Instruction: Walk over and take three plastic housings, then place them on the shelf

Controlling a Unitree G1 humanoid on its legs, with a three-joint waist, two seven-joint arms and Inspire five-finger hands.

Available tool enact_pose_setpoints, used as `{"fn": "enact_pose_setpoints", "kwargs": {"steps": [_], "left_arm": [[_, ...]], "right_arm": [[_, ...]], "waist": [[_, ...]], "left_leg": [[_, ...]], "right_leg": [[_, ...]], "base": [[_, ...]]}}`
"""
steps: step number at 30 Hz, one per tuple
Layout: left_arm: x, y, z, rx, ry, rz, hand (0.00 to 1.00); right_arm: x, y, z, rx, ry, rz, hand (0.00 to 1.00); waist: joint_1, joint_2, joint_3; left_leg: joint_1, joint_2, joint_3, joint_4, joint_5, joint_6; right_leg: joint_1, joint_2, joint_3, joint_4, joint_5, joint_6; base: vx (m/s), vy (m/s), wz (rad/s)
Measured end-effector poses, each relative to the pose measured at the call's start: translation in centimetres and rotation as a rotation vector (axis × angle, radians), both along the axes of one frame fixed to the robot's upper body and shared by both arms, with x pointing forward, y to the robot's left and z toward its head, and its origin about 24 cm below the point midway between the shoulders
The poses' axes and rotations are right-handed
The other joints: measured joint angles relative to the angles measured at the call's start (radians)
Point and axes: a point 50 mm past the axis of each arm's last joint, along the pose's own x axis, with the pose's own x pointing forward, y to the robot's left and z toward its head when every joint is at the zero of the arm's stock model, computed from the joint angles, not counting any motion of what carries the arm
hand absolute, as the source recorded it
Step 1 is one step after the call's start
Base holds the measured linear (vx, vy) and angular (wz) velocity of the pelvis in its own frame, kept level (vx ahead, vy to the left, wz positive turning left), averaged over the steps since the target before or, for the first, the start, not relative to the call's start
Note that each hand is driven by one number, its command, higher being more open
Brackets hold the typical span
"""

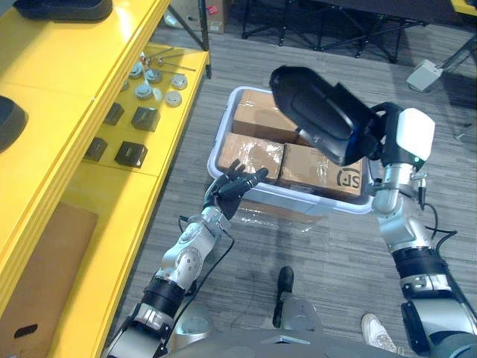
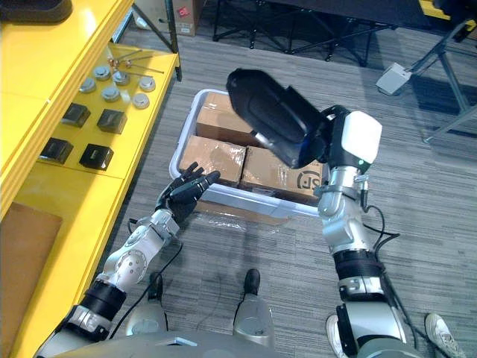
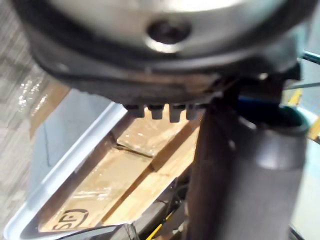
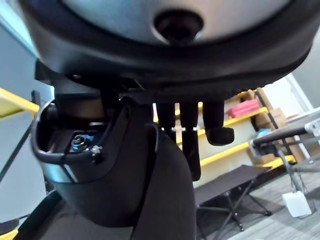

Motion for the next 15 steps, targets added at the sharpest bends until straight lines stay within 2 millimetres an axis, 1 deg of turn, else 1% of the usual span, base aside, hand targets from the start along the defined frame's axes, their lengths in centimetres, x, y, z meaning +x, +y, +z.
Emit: {"fn": "enact_pose_setpoints", "kwargs": {"steps": [2,4,6,10,12,14,15], "left_arm": [[0.2,-0.4,0.0,-0.053,0.020,0.014,1.00],[0.6,-0.9,0.1,-0.122,0.031,0.028,1.00],[0.9,-1.3,0.6,-0.155,0.016,0.021,1.00],[1.5,-1.9,1.4,-0.194,-0.017,0.001,1.00],[1.6,-2.3,1.6,-0.211,-0.021,-0.020,1.00],[1.7,-3.0,1.9,-0.265,-0.015,-0.050,1.00],[1.7,-3.2,2.0,-0.269,-0.017,-0.058,1.00]], "right_arm": [[-0.4,0.4,-0.7,-0.023,0.015,0.020,0.00],[-0.5,1.3,-1.3,-0.004,0.008,0.059,0.00],[-0.9,2.2,-1.4,-0.016,-0.005,0.094,0.00],[-1.0,4.4,-1.0,-0.001,-0.066,0.198,0.00],[-1.1,5.5,-1.2,0.018,-0.073,0.239,0.00],[-1.1,6.8,-1.6,0.033,-0.064,0.279,0.00],[-1.1,7.1,-1.7,0.039,-0.061,0.288,0.00]], "waist": [[-0.003,-0.001,-0.002],[-0.008,-0.002,-0.003],[-0.009,-0.003,-0.003],[-0.017,-0.007,-0.006],[-0.018,-0.014,-0.020],[-0.018,-0.027,-0.033],[-0.018,-0.029,-0.035]], "left_leg": [[0.000,0.000,0.000,0.000,0.000,0.000],[0.002,0.000,0.003,0.000,0.000,0.000],[0.002,0.000,0.005,0.000,-0.001,-0.001],[0.002,0.000,0.018,0.000,-0.003,-0.003],[0.001,0.000,0.027,0.000,-0.006,-0.003],[0.001,-0.003,0.035,0.000,-0.009,-0.002],[0.001,-0.003,0.035,0.001,-0.010,-0.002]], "right_leg": [[-0.001,0.001,0.001,0.000,0.000,0.000],[-0.002,0.001,0.005,0.000,0.000,0.000],[-0.004,0.002,0.008,0.000,0.001,0.000],[-0.013,0.002,0.020,-0.004,0.007,0.000],[-0.013,0.004,0.027,-0.022,0.018,0.000],[-0.012,0.004,0.035,-0.038,0.027,0.001],[-0.010,0.004,0.034,-0.040,0.028,0.000]], "base": [[-0.02,-0.007,-0.06],[-0.02,-0.005,-0.04],[-0.01,-0.004,-0.05],[0.01,-0.004,-0.09],[0.01,-0.007,-0.13],[0.01,-0.008,-0.10],[0.00,0.000,0.00]]}}
